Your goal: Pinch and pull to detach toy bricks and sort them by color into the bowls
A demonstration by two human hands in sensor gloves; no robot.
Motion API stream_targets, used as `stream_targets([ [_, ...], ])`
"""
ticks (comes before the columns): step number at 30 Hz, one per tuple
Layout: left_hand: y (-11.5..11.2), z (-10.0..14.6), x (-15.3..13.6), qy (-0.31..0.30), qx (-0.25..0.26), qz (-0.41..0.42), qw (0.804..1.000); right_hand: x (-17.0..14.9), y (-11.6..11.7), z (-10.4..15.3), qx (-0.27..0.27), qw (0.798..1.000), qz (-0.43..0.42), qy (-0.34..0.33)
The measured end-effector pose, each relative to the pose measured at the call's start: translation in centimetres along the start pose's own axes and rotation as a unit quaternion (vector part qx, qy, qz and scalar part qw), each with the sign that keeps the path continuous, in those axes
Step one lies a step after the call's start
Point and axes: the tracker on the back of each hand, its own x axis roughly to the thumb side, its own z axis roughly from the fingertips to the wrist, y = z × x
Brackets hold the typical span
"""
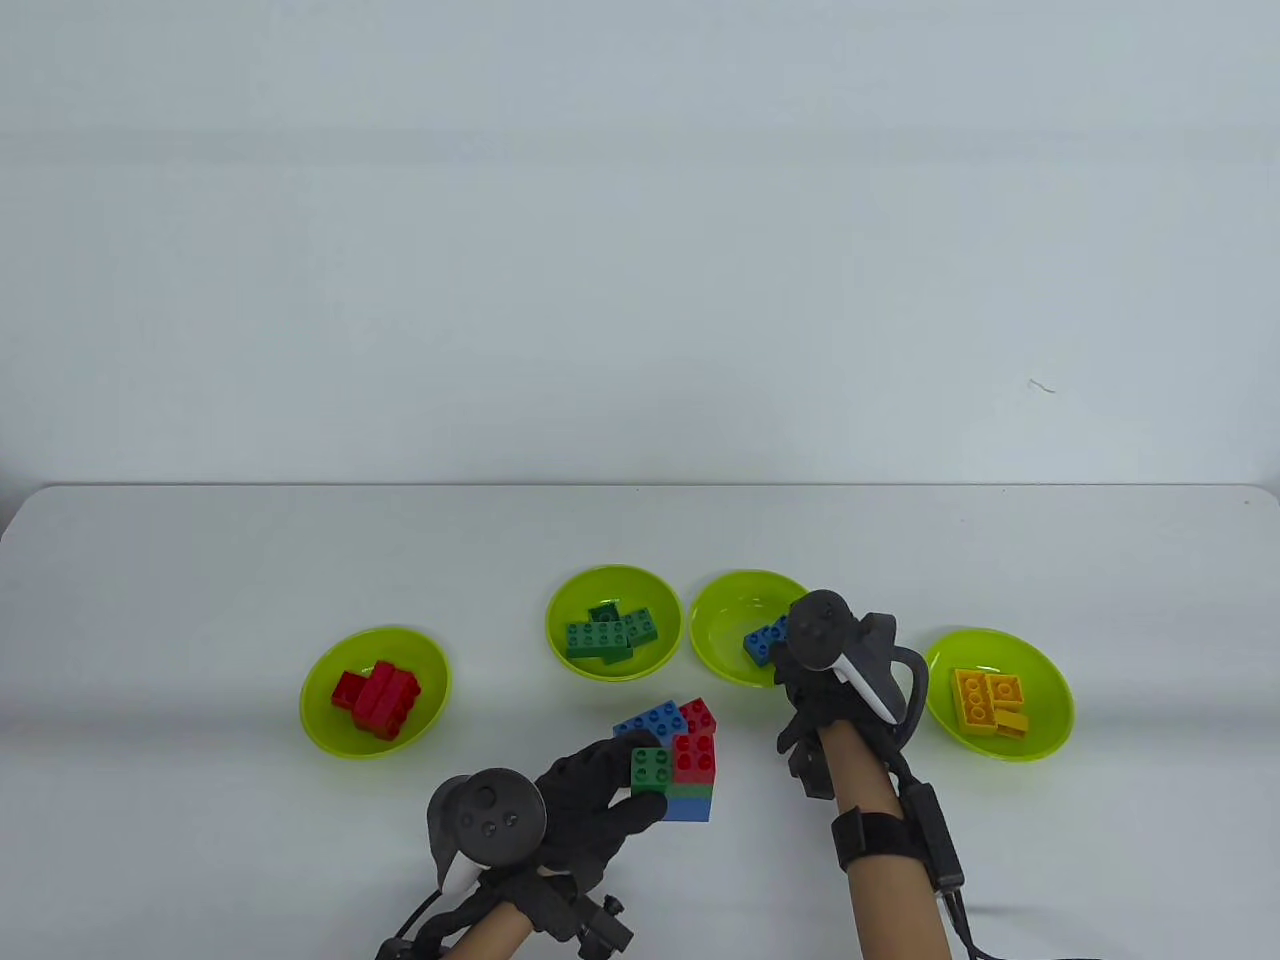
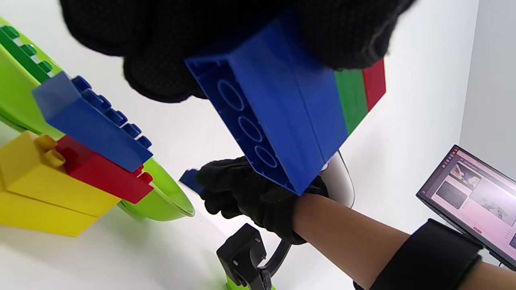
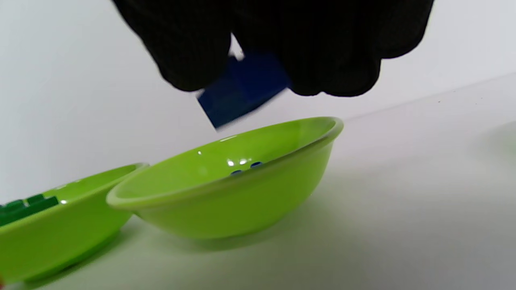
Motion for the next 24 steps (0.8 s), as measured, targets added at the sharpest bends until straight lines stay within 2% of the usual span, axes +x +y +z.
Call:
stream_targets([
  [2, 0.0, 0.0, 0.0, 0.000, 0.001, 0.001, 1.000, 0.0, -0.7, 0.7, -0.005, 0.999, -0.039, -0.022],
  [5, 0.1, 0.0, 0.0, 0.001, 0.003, 0.002, 1.000, 0.0, -2.0, 2.6, 0.002, 0.989, -0.119, -0.091],
  [8, 0.3, -0.1, 0.0, 0.002, 0.009, 0.005, 1.000, 0.0, -3.3, 5.8, 0.025, 0.961, -0.235, -0.145],
  [11, 0.4, -0.1, 0.0, 0.004, 0.012, 0.012, 1.000, 0.2, -3.9, 9.1, 0.039, 0.936, -0.300, -0.179],
  [16, 0.2, -0.1, 0.8, -0.006, 0.008, 0.027, 1.000, 1.0, -3.3, 13.0, 0.073, 0.912, -0.331, -0.230],
  [22, -0.2, 0.0, 1.5, -0.017, -0.003, 0.043, 0.999, 2.3, -1.7, 14.7, 0.089, 0.895, -0.351, -0.261],
  [24, -0.4, 0.0, 1.6, -0.018, -0.007, 0.044, 0.999, 2.5, -1.4, 15.1, 0.076, 0.894, -0.357, -0.260],
])
